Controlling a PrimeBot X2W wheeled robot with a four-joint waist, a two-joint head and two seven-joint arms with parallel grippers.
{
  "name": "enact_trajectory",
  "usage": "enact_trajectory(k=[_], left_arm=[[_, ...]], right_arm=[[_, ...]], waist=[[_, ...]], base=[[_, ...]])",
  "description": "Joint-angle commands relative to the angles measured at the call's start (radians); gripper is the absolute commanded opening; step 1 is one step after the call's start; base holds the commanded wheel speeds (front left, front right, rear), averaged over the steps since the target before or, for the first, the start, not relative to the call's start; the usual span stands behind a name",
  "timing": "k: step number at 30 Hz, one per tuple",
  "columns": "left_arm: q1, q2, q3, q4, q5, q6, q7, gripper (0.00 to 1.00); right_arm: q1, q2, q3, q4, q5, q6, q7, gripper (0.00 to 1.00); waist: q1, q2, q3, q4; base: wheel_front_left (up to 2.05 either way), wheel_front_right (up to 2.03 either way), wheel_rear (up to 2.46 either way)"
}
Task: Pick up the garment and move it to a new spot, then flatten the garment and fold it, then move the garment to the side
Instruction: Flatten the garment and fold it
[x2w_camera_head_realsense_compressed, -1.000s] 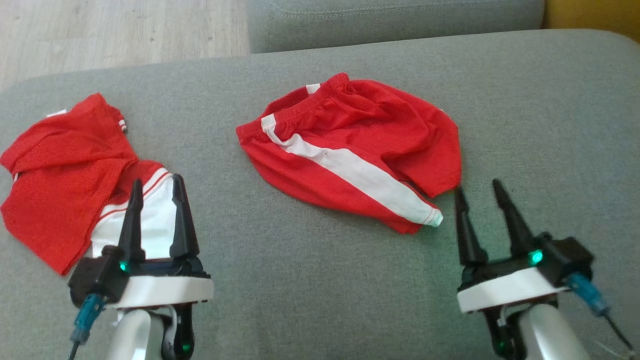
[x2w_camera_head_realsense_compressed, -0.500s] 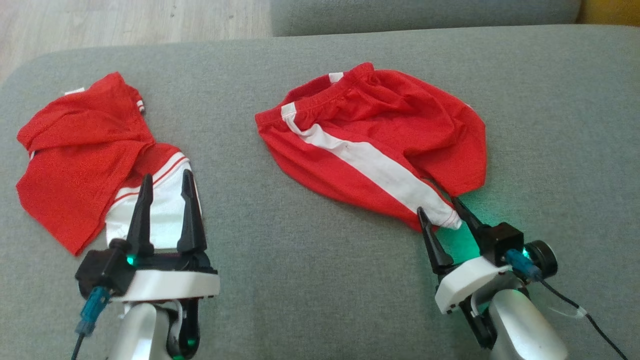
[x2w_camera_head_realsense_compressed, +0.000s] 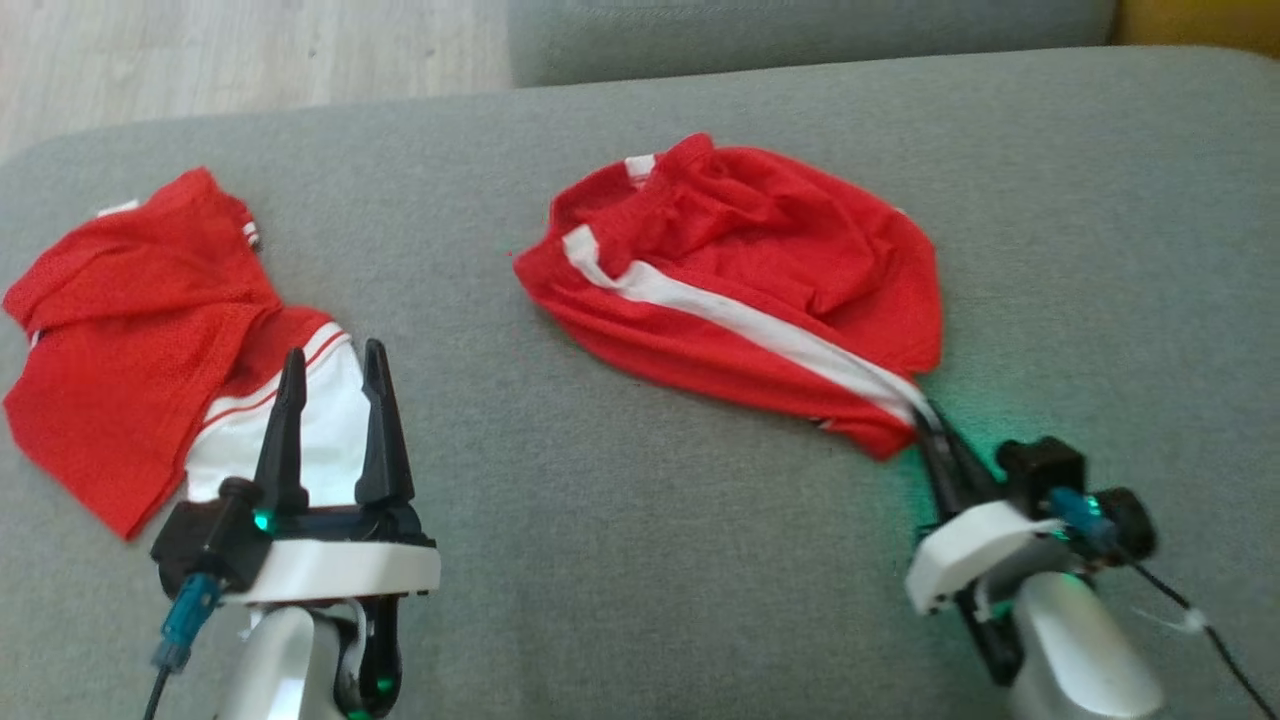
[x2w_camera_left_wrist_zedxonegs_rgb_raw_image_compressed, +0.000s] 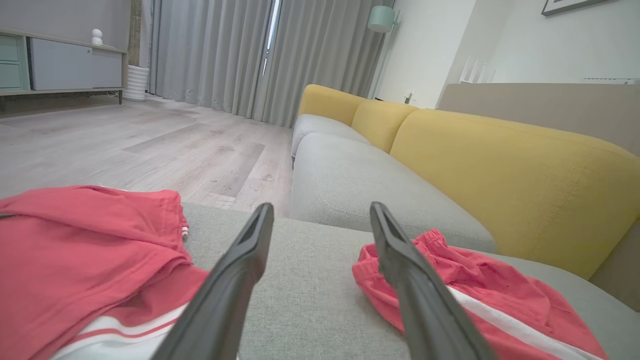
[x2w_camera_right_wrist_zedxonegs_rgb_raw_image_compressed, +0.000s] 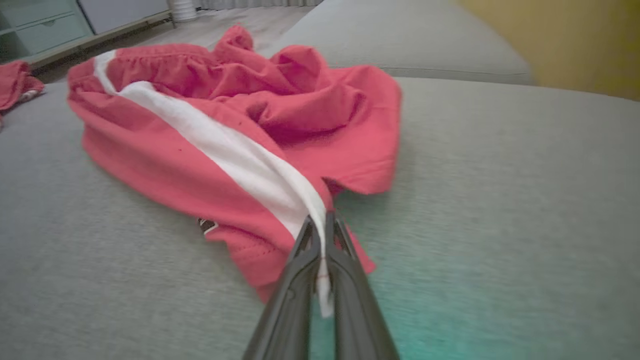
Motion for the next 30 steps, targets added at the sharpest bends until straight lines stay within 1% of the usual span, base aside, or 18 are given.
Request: enact_trajectory(k=[1,7,11,12,14,16,20,21,25,27,30], left_arm=[[-0.033,0.002,0.036,-0.032,-0.007,0.009,-0.006,1.0],[-0.021,0.002,0.042,-0.038,-0.021,0.014,-0.006,1.0],[-0.017,0.002,0.033,-0.039,-0.027,0.016,-0.006,1.0],[-0.017,0.002,0.031,-0.039,-0.029,0.017,-0.006,1.0],[-0.018,0.002,0.025,-0.037,-0.032,0.017,-0.006,1.0],[-0.017,0.002,0.02,-0.036,-0.036,0.018,-0.006,1.0],[-0.012,0.002,0.011,-0.036,-0.037,0.019,-0.006,1.0],[-0.014,0.002,0.006,-0.037,-0.035,0.018,-0.006,1.0],[-0.025,0.002,-0.007,-0.045,-0.035,0.014,-0.006,1.0],[-0.029,0.002,-0.019,-0.046,-0.033,0.012,-0.006,1.0],[-0.039,0.002,-0.037,-0.046,-0.034,0.01,-0.006,1.0]], right_arm=[[0.009,-0.003,-0.026,-0.034,-0.033,0.008,-0.013,0.0],[0.09,-0.007,-0.224,-0.114,-0.193,0.008,-0.003,0.0],[0.129,-0.006,-0.341,-0.185,-0.261,0.008,0.032,0.0],[0.135,-0.005,-0.361,-0.204,-0.268,0.008,0.032,0.98],[0.141,-0.004,-0.368,-0.232,-0.255,0.008,0.031,1.0],[0.14,-0.004,-0.339,-0.263,-0.199,0.008,0.02,1.0],[0.146,-0.004,-0.233,-0.358,-0.1,0.008,-0.004,1.0],[0.155,-0.004,-0.184,-0.414,-0.062,0.008,-0.01,1.0],[0.168,-0.004,-0.088,-0.5,-0.009,0.008,-0.013,1.0],[0.169,-0.003,-0.046,-0.509,-0.002,0.008,-0.013,1.0],[0.145,-0.003,0.006,-0.482,-0.009,0.008,-0.014,1.0]], waist=[[0.0,-0.0001,-0.015,-0.017],[0.0,-0.0001,-0.043,-0.052],[0.0,-0.0001,-0.055,-0.064],[0.0,-0.0001,-0.057,-0.064],[0.0,-0.0001,-0.061,-0.062],[0.0,-0.0001,-0.064,-0.059],[0.0,-0.0001,-0.066,-0.047],[0.0,-0.0001,-0.062,-0.036],[0.0,-0.0001,-0.045,-0.01],[0.0,-0.0001,-0.032,0.005],[0.0,-0.0001,-0.006,0.032]], base=[[0.0,0.0,0.0],[0.0,0.0,0.0],[0.0,0.0,0.0],[0.0,0.0,0.0],[0.0,0.0,0.0],[0.0,0.0,0.0],[0.0,0.0,0.0],[0.0,0.0,0.0],[0.0,0.0,0.0],[0.0,0.0,0.0],[0.0,0.0,0.0]])
